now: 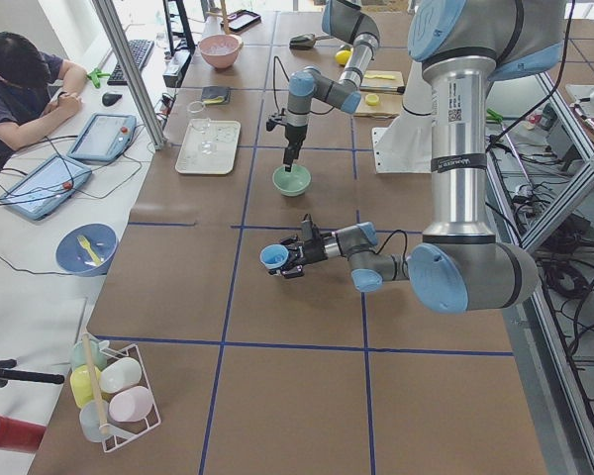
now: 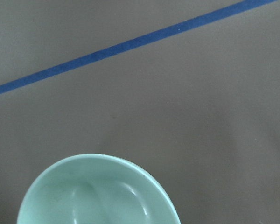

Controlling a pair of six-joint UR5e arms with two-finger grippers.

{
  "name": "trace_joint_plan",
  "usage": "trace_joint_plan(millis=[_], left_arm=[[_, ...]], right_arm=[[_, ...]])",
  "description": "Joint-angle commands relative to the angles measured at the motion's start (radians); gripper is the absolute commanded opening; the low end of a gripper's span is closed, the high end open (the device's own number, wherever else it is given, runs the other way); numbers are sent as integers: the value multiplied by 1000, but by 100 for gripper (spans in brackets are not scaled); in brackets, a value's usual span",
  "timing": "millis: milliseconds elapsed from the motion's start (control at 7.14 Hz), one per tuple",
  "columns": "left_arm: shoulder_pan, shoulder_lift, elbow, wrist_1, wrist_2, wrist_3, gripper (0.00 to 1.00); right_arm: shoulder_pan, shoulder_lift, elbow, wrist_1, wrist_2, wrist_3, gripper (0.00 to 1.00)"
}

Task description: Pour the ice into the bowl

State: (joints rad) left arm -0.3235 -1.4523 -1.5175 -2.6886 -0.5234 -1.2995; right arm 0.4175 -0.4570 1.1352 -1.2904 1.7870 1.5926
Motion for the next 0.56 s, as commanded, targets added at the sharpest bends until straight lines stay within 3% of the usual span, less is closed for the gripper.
trace_joint_plan(millis=[0,280,420], left_arm=[[-81,-17,-87,-202,-36,379,0],[-100,-54,-96,-197,-81,483,0],[-101,-78,-96,-195,-82,562,0]], right_arm=[[27,0,21,-4,43,0,100],[62,-37,55,-10,72,-3,100],[81,-131,151,-9,80,-13,100]])
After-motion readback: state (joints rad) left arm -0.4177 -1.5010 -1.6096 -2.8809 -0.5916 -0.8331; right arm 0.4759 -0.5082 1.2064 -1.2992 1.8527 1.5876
